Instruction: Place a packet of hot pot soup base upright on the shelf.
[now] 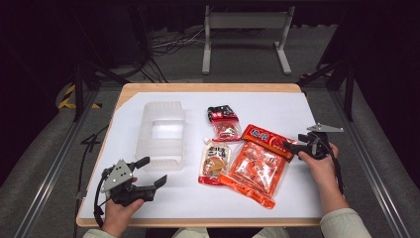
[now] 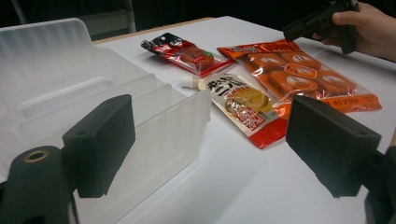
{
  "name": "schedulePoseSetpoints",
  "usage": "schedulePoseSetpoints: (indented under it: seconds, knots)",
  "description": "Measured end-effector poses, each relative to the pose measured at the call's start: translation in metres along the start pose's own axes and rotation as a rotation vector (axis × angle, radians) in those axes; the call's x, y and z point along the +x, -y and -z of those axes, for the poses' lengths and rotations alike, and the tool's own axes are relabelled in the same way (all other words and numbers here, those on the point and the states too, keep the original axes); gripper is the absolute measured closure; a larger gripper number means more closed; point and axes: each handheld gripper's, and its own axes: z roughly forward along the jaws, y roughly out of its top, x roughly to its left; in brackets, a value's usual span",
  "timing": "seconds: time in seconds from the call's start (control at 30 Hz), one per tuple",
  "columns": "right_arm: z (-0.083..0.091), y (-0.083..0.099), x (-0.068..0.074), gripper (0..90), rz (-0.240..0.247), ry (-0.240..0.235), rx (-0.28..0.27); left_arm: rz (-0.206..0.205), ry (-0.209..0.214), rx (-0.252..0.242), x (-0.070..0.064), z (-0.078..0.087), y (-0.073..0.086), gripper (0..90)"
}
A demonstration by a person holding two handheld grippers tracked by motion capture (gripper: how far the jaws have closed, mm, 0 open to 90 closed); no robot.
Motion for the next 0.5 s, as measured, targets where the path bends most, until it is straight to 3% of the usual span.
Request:
schedulePoseSetpoints:
  seconds: [0.13, 0.3, 0.5]
  knots:
    - [-0.0017, 0.0011, -0.0016, 21.7, -0.020, -0.011, 0.010, 0.001, -0.002, -0.002, -0.0001, -0.0005, 0.0000, 16.6]
    - [-0.0052, 0.0038, -0.0056, 20.9, -0.093, -0.052, 0.042, 0.001, 0.001, -0.005, -0.0019, -0.0005, -0.0009, 16.2]
    - [-0.0026, 0.0025, -0.0037, 24.9, -0.110, -0.096, 0.033, -0.011, 0.005, 0.000, -0.0049, -0.0014, -0.0019, 16.0]
